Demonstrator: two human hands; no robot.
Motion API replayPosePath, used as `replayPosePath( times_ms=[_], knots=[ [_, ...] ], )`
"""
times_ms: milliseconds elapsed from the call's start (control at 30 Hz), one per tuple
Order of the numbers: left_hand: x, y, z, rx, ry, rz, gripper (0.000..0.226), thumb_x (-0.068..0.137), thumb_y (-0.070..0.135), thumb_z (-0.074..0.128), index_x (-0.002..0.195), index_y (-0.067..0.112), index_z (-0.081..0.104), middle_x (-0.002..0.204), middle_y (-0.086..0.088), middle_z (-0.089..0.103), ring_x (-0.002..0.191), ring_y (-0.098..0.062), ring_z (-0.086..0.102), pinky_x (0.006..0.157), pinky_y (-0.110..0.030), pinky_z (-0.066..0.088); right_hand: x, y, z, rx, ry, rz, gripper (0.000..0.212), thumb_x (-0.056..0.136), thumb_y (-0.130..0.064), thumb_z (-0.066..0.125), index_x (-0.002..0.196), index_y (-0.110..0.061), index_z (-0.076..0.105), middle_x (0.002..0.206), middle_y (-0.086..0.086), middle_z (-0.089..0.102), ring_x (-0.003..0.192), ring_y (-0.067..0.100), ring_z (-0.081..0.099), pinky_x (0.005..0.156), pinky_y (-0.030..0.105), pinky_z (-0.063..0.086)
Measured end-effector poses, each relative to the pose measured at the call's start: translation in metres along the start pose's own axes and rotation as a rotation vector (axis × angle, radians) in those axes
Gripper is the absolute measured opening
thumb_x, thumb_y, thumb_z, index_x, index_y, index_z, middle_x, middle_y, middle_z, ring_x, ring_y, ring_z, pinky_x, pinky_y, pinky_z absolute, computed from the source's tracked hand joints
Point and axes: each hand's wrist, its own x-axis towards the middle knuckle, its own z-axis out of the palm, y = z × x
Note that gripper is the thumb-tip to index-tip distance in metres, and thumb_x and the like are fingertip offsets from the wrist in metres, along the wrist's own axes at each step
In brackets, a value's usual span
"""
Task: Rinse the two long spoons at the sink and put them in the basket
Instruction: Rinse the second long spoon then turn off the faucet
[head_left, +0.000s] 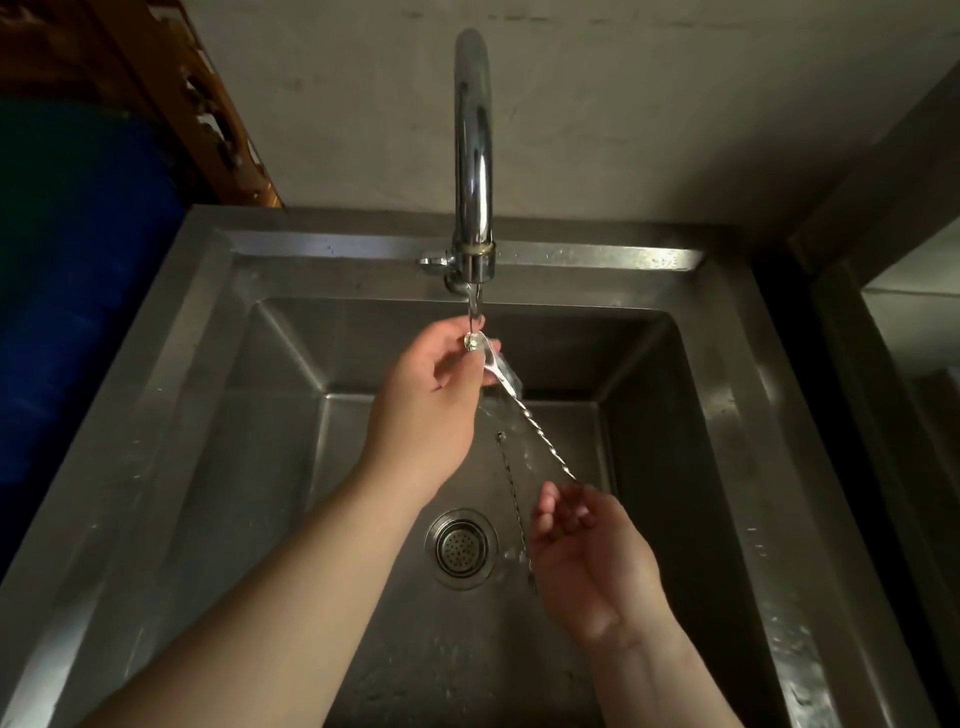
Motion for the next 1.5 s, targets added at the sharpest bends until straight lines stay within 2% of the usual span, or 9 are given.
replayPosePath(
  times_ms=[300,400,500,667,767,867,1000,1300,1500],
  knots=[
    [0.01,0.012,0.004,-0.186,-0.051,0.008,0.022,0.097,0.015,0.054,0.087,0.03,0.066,0.076,0.012,0.071,0.067,-0.004,0.064,0.059,-0.019,0.053,0.026,0.028,0.021,-0.3,0.041,0.089,0.033,0.101,-0.028,0.044,0.076,-0.01,0.055,0.054,0.006,0.058,0.044,0.016,0.047,0.047,0.026,0.033],
    [0.012,0.016,-0.001,-0.087,-0.089,0.078,0.024,0.096,0.014,0.056,0.086,0.033,0.067,0.078,0.014,0.072,0.071,-0.005,0.068,0.063,-0.021,0.054,0.023,0.029,0.029,-0.856,0.12,-0.3,0.026,0.095,-0.031,0.052,0.08,-0.009,0.057,0.061,0.004,0.061,0.051,0.019,0.053,0.049,0.031,0.041],
    [0.015,0.018,-0.006,-0.018,-0.091,0.122,0.026,0.093,0.012,0.058,0.086,0.036,0.068,0.081,0.015,0.074,0.072,-0.006,0.071,0.063,-0.017,0.053,0.015,0.024,0.044,-1.164,-0.019,-0.793,0.017,0.094,-0.04,0.055,0.094,-0.025,0.062,0.089,-0.001,0.068,0.081,0.016,0.066,0.075,0.038,0.054],
    [0.013,0.019,-0.013,-0.001,-0.075,0.137,0.022,0.085,0.018,0.063,0.082,0.037,0.073,0.092,0.016,0.076,0.084,-0.004,0.073,0.068,-0.02,0.055,0.003,0.02,0.076,-1.001,-0.415,-0.815,0.023,0.1,-0.032,0.05,0.099,-0.022,0.07,0.089,0.0,0.075,0.082,0.013,0.071,0.077,0.033,0.058],
    [0.011,0.019,-0.017,-0.103,-0.052,0.069,0.022,0.083,0.019,0.066,0.079,0.038,0.075,0.098,0.017,0.076,0.095,-0.005,0.071,0.082,-0.028,0.057,0.001,0.023,0.084,-1.01,-0.414,-0.865,0.031,0.099,-0.033,0.049,0.073,-0.024,0.065,0.059,-0.007,0.058,0.055,0.007,0.05,0.052,0.023,0.044],
    [0.011,0.019,-0.021,-0.187,-0.097,-0.023,0.016,0.087,0.014,0.065,0.088,0.026,0.076,0.096,0.012,0.077,0.091,-0.005,0.071,0.08,-0.026,0.056,0.0,0.028,0.089,-0.943,-0.418,-0.853,0.045,0.099,-0.037,0.048,0.055,-0.031,0.057,0.052,-0.014,0.051,0.051,0.001,0.044,0.05,0.019,0.038],
    [0.011,0.019,-0.021,-0.24,-0.127,-0.068,0.015,0.092,0.012,0.061,0.089,0.019,0.074,0.088,0.005,0.077,0.088,-0.009,0.072,0.077,-0.024,0.055,0.002,0.028,0.093,-0.951,-0.476,-0.844,0.05,0.101,-0.034,0.044,0.053,-0.035,0.061,0.05,-0.016,0.051,0.05,-0.001,0.043,0.048,0.016,0.037],
    [0.025,0.023,-0.025,-0.3,0.187,-0.027,0.015,0.091,0.013,0.062,0.089,0.023,0.072,0.077,0.007,0.075,0.068,-0.003,0.065,0.058,-0.013,0.046,0.013,0.026,0.073,-1.194,-0.397,-0.882,0.033,0.099,-0.04,0.05,0.076,-0.023,0.067,0.051,-0.011,0.049,0.049,0.003,0.042,0.05,0.025,0.036],
    [0.014,0.01,-0.012,-0.285,-0.004,-0.189,0.011,0.09,0.013,0.066,0.09,0.021,0.072,0.077,0.007,0.074,0.077,-0.004,0.068,0.069,-0.025,0.052,0.012,0.016,0.087,-1.173,-0.423,-0.9,0.044,0.1,-0.037,0.049,0.06,-0.039,0.067,0.049,-0.022,0.058,0.044,-0.005,0.051,0.046,0.009,0.034]
  ],
)
